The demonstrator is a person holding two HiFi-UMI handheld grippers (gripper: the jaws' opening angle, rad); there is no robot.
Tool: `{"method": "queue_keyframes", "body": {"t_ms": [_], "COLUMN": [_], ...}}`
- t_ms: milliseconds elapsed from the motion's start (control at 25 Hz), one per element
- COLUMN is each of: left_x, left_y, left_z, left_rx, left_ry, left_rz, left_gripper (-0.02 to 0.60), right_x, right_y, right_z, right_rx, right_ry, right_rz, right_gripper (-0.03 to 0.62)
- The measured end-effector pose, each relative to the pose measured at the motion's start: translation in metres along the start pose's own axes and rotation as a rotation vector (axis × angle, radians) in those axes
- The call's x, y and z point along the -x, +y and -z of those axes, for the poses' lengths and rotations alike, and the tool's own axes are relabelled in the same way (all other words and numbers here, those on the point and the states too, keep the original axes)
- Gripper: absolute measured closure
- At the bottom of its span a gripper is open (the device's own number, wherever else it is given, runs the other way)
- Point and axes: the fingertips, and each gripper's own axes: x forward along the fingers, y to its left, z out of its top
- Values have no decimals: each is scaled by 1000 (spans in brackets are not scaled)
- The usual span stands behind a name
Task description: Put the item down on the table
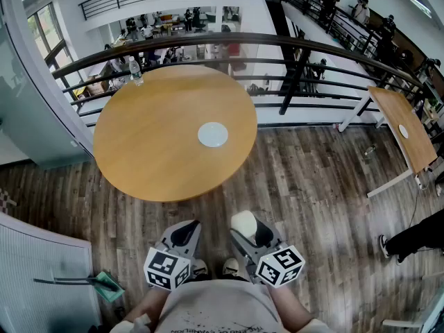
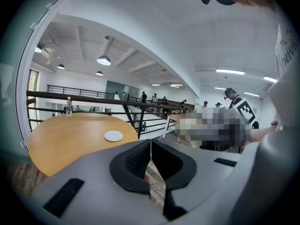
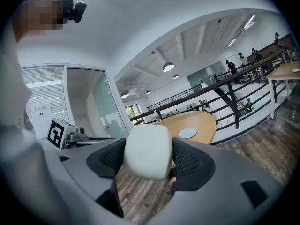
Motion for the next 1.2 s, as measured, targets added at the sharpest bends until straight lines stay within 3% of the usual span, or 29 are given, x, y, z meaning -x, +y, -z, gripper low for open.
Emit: {"method": "queue_keyframes", "body": {"t_ms": [800,1200], "left_x": [-5,15], "left_y": [-3,22], "left_z": [0,4], "left_rx": [-24,-31], "left_ry": [11,9], "left_rz": [25,51], "left_gripper": [554,554], "right_x": [-13,-31], "right_y": [5,27], "right_z": [-6,3], "right_rx": [33,61], "right_ry": [8,21], "right_rz": [-29,4], "right_gripper": [279,279]}}
